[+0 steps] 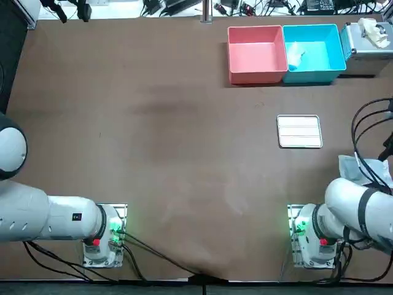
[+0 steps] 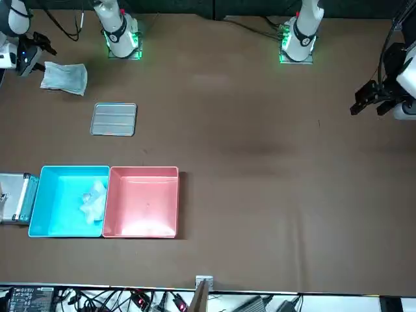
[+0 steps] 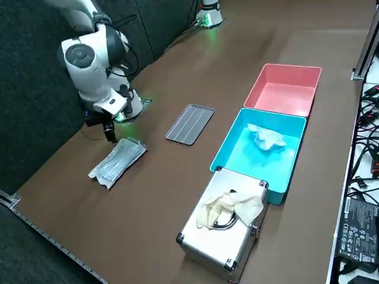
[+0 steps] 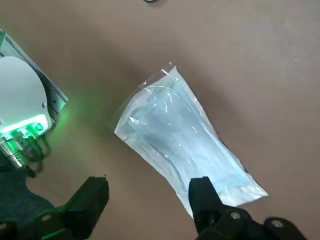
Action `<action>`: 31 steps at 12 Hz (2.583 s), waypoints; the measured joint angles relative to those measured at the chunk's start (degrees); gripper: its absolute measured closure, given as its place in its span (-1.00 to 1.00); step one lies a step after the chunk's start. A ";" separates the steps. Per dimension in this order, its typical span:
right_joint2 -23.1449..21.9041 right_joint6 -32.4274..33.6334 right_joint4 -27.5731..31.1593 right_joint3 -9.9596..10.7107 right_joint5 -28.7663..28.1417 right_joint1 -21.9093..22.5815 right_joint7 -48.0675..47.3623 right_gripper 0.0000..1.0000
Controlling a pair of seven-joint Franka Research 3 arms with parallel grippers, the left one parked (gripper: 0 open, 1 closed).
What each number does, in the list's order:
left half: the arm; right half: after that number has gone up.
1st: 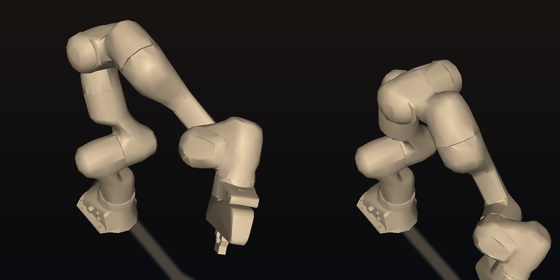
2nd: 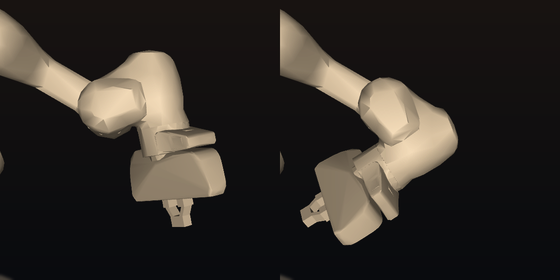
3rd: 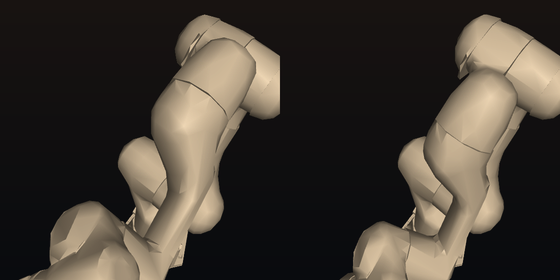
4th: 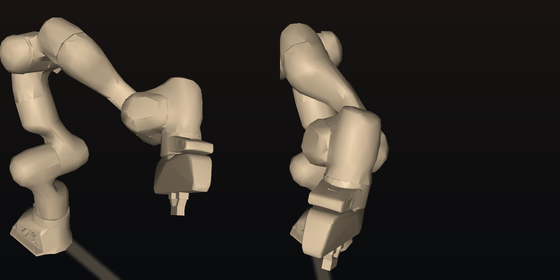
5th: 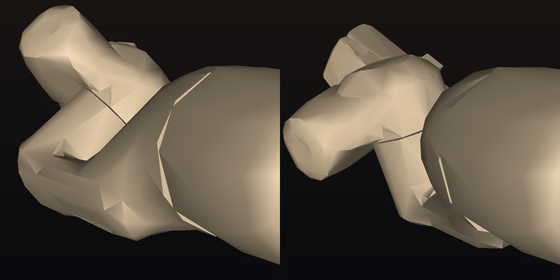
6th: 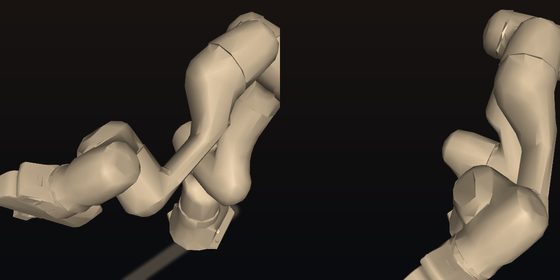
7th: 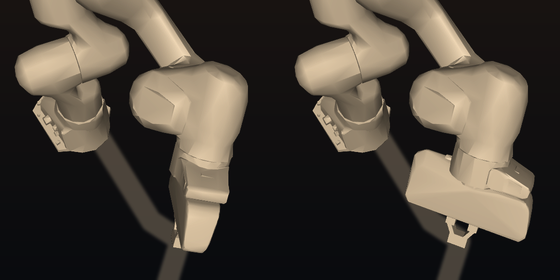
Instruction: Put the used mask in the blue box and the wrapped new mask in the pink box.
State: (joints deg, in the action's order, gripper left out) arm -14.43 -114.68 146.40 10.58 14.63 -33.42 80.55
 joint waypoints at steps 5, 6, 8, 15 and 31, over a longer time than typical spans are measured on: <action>0.02 -5.56 2.78 0.27 1.53 -1.56 2.93 -0.95; 0.06 -6.68 3.17 0.27 2.57 -2.15 3.50 -0.93; 0.29 -8.24 3.79 0.27 5.08 -3.42 4.33 -0.92; 2.24 -15.63 6.85 0.42 7.28 -8.45 10.43 -0.83; 8.86 -26.88 10.00 7.90 7.76 -10.91 25.32 -0.59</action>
State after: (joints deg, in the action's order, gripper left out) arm -5.57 -141.56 156.40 18.48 22.38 -44.33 105.87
